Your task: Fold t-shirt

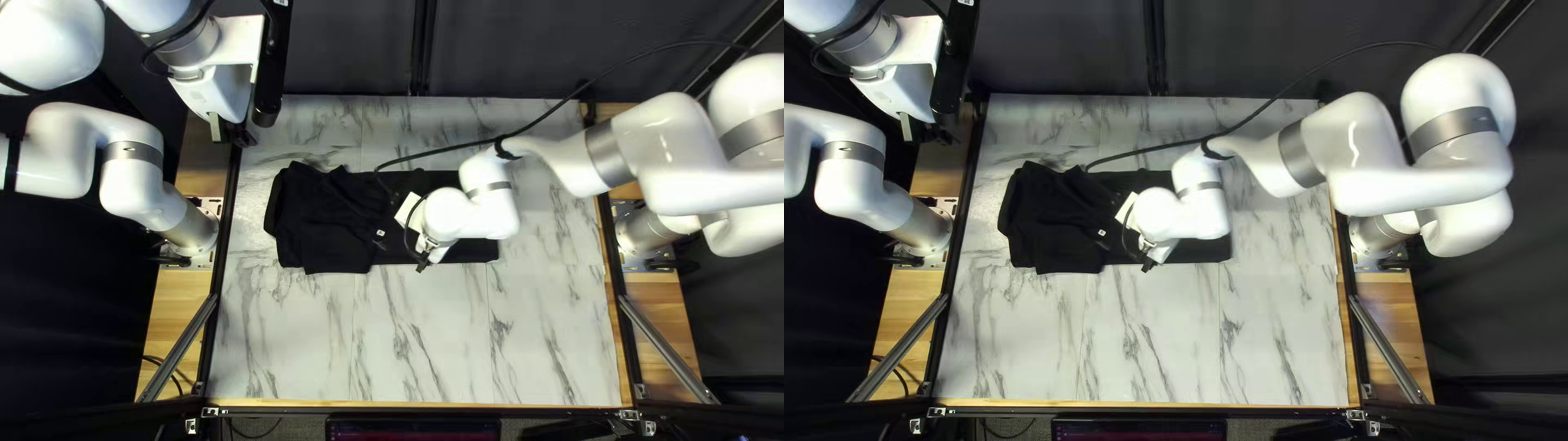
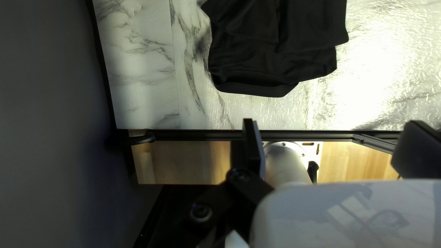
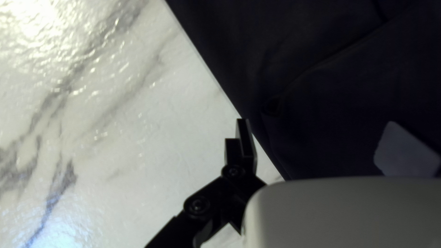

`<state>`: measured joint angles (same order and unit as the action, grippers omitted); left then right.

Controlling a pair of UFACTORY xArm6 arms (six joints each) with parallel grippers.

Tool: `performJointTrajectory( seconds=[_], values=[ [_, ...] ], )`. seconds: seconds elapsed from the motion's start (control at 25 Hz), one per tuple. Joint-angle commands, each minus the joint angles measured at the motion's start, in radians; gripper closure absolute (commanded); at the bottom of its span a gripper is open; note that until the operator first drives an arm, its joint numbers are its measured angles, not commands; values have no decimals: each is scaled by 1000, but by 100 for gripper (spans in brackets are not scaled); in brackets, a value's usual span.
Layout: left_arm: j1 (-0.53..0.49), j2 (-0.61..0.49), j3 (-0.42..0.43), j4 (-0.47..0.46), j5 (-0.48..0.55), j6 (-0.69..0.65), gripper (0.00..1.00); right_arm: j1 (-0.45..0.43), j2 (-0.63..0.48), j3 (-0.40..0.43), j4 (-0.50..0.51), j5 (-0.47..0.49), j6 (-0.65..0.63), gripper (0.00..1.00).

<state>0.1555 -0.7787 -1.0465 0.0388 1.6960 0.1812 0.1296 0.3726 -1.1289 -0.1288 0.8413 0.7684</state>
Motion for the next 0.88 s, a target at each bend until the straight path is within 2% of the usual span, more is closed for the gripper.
performJointTrajectory(
  seconds=[0.04, 0.08, 0.12, 0.16, 0.2, 0.48, 0.64, 0.88],
  values=[
    [0, 0, 0, 0, 0, 0, 0, -7, 40, -48, 15, 34, 15, 21],
    [0, 0, 0, 0, 0, 0, 0, -7, 50, -61, 16, 41, 19, 42],
    [0, 0, 0, 0, 0, 0, 0, -7, 60, -72, 16, 48, 22, 68],
    [0, 0, 0, 0, 0, 0, 0, -7, 66, -77, 16, 51, 25, 77],
    [0, 0, 0, 0, 0, 0, 0, -6, 75, -87, 16, 57, 28, 99],
    [0, 0, 0, 0, 0, 0, 0, 3, 105, -117, 22, 74, 34, 100],
    [0, 0, 0, 0, 0, 0, 0, 6, 91, -120, 22, 90, 38, 100],
    [0, 0, 0, 0, 0, 0, 0, 15, 53, -181, -7, 158, 61, 100]
  ],
)
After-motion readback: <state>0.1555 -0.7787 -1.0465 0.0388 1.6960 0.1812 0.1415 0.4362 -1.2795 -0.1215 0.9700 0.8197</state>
